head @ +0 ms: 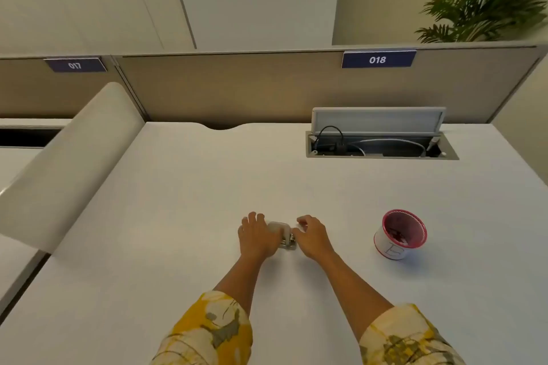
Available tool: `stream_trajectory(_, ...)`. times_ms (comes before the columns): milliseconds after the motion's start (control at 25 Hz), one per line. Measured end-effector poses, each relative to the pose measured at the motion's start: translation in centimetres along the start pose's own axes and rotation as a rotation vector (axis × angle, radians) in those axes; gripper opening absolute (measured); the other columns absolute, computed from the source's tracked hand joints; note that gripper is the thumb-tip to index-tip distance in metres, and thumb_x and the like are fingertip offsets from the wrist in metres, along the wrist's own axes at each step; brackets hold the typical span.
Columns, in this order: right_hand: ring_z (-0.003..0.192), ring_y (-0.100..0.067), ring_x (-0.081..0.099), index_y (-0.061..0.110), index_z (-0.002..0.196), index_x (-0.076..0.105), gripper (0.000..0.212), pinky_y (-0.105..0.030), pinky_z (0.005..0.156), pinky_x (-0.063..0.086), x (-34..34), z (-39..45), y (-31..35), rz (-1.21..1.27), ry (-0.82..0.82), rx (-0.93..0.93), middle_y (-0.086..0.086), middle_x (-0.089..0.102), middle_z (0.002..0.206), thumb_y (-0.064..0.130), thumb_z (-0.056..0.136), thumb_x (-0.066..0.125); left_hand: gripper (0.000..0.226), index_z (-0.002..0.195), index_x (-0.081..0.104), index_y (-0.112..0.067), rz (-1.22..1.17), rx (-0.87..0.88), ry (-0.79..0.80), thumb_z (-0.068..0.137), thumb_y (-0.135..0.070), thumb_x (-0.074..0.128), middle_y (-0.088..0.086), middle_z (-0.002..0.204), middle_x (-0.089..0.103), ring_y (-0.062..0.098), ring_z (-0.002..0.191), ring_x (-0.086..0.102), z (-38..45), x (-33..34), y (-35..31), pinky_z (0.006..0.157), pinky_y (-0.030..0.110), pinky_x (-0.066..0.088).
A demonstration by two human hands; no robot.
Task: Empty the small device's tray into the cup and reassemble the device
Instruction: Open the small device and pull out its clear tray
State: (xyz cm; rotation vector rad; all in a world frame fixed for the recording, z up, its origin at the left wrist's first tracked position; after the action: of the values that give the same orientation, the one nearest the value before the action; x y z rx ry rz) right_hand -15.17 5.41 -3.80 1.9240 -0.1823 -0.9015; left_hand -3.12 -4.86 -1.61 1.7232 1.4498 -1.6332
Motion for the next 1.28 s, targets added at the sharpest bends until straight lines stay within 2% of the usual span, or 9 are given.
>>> stream_trajectory(200, 0.105, -0.018, 0.06, 0.012, 0.123, 0.058, 0.049, -0.028, 0.091, 0.05, 0.8, -0.6, 0.8, -0.024, 0.046, -0.07, -0.006, 0.062, 0.119, 0.036, 0.083, 0.071, 0.063, 0.138, 0.044, -0.007, -0.151, -0.141, 0.013, 0.093, -0.05, 0.053, 0.013, 0.139, 0.045, 0.031, 0.13, 0.041, -0.7, 0.8, 0.6, 0.102, 0.043, 0.041)
stream_trajectory(360, 0.095, -0.016, 0.061, 0.018, 0.114, 0.062, 0.048, -0.03, 0.082, 0.054, 1.1, -1.2, 1.0, -0.101, 0.049, -0.115, -0.001, 0.064, 0.111, 0.037, 0.073, 0.079, 0.067, 0.139, 0.044, -0.004, -0.27, -0.168, 0.015, 0.091, -0.049, 0.06, 0.015, 0.136, 0.044, 0.032, 0.13, 0.041, -1.1, 1.9, 1.1, 0.1, 0.044, 0.044)
stream_trajectory(480, 0.091, -0.02, 0.062, 0.014, 0.104, 0.064, 0.041, -0.034, 0.076, 0.055, 1.1, -1.4, 1.4, -0.208, 0.028, -0.112, -0.002, 0.064, 0.107, 0.034, 0.072, 0.08, 0.067, 0.138, 0.045, -0.004, -0.329, -0.165, 0.02, 0.088, -0.044, 0.066, 0.015, 0.136, 0.043, 0.032, 0.13, 0.039, -1.1, 2.1, 1.6, 0.1, 0.043, 0.044)
stream_trajectory(640, 0.081, -0.023, 0.062, 0.01, 0.086, 0.064, 0.035, -0.036, 0.067, 0.052, 0.8, -2.2, 1.1, -0.285, -0.033, -0.074, -0.004, 0.063, 0.093, 0.038, 0.07, 0.077, 0.062, 0.133, 0.049, -0.006, -0.493, -0.153, 0.056, 0.083, -0.032, 0.074, 0.013, 0.132, 0.044, 0.03, 0.125, 0.048, -1.4, 2.9, 2.0, 0.094, 0.033, 0.043)
stream_trajectory(760, 0.075, -0.022, 0.062, 0.01, 0.08, 0.064, 0.037, -0.035, 0.063, 0.052, 0.7, -2.8, 0.8, -0.298, -0.054, -0.07, -0.003, 0.064, 0.085, 0.041, 0.066, 0.079, 0.059, 0.136, 0.048, -0.003, -0.664, -0.169, 0.006, 0.086, -0.025, 0.072, 0.014, 0.132, 0.048, 0.028, 0.115, 0.056, -1.8, 3.0, 2.6, 0.091, 0.029, 0.045)
stream_trajectory(880, 0.068, -0.019, 0.066, 0.012, 0.075, 0.068, 0.035, -0.036, 0.06, 0.057, 0.4, -3.1, 0.7, -0.196, -0.122, 0.006, -0.001, 0.069, 0.076, 0.043, 0.063, 0.08, 0.058, 0.139, 0.045, -0.004, -0.827, -0.27, -0.019, 0.089, -0.022, 0.068, 0.015, 0.129, 0.06, 0.031, 0.117, 0.061, -2.2, 3.4, 2.8, 0.096, 0.036, 0.05)
stream_trajectory(1040, 0.067, -0.014, 0.067, 0.017, 0.076, 0.067, 0.032, -0.031, 0.059, 0.058, -0.3, -3.6, 1.1, -0.021, -0.223, 0.082, 0.005, 0.068, 0.073, 0.045, 0.063, 0.078, 0.039, 0.107, 0.068, -0.013, -1.03, -0.282, 0.111, 0.074, -0.034, 0.063, 0.012, 0.105, 0.075, 0.029, 0.096, 0.073, -1.6, 4.8, 1.5, 0.09, 0.049, 0.059)
stream_trajectory(1200, 0.067, -0.007, 0.065, 0.019, 0.081, 0.068, 0.032, -0.02, 0.055, 0.051, -0.8, -4.5, 0.5, 0.119, -0.266, 0.075, 0.01, 0.066, 0.075, 0.045, 0.067, 0.081, 0.026, 0.116, 0.065, -0.013, -1.164, -0.261, 0.154, 0.093, -0.022, 0.057, 0.012, 0.112, 0.073, 0.03, 0.103, 0.071, -1.8, 4.4, -0.2, 0.09, 0.054, 0.059)
stream_trajectory(1280, 0.07, -0.007, 0.068, 0.019, 0.082, 0.069, 0.03, -0.022, 0.059, 0.056, -1.3, -4.8, -0.3, 0.208, -0.26, 0.023, 0.009, 0.07, 0.078, 0.043, 0.069, 0.082, 0.026, 0.121, 0.063, -0.013, -1.18, -0.254, 0.161, 0.097, -0.02, 0.053, 0.012, 0.117, 0.07, 0.031, 0.107, 0.069, -2.0, 4.1, -0.5, 0.088, 0.054, 0.06)
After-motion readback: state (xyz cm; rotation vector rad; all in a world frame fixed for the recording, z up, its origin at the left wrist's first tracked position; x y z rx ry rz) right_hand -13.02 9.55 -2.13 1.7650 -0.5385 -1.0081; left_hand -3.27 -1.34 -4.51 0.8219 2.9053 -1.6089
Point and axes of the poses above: each hand's wrist, its own z-axis towards the middle knuckle, its own x-axis out of the palm, y = z × x, the point moved 6 cm from there along z, towards the middle knuckle
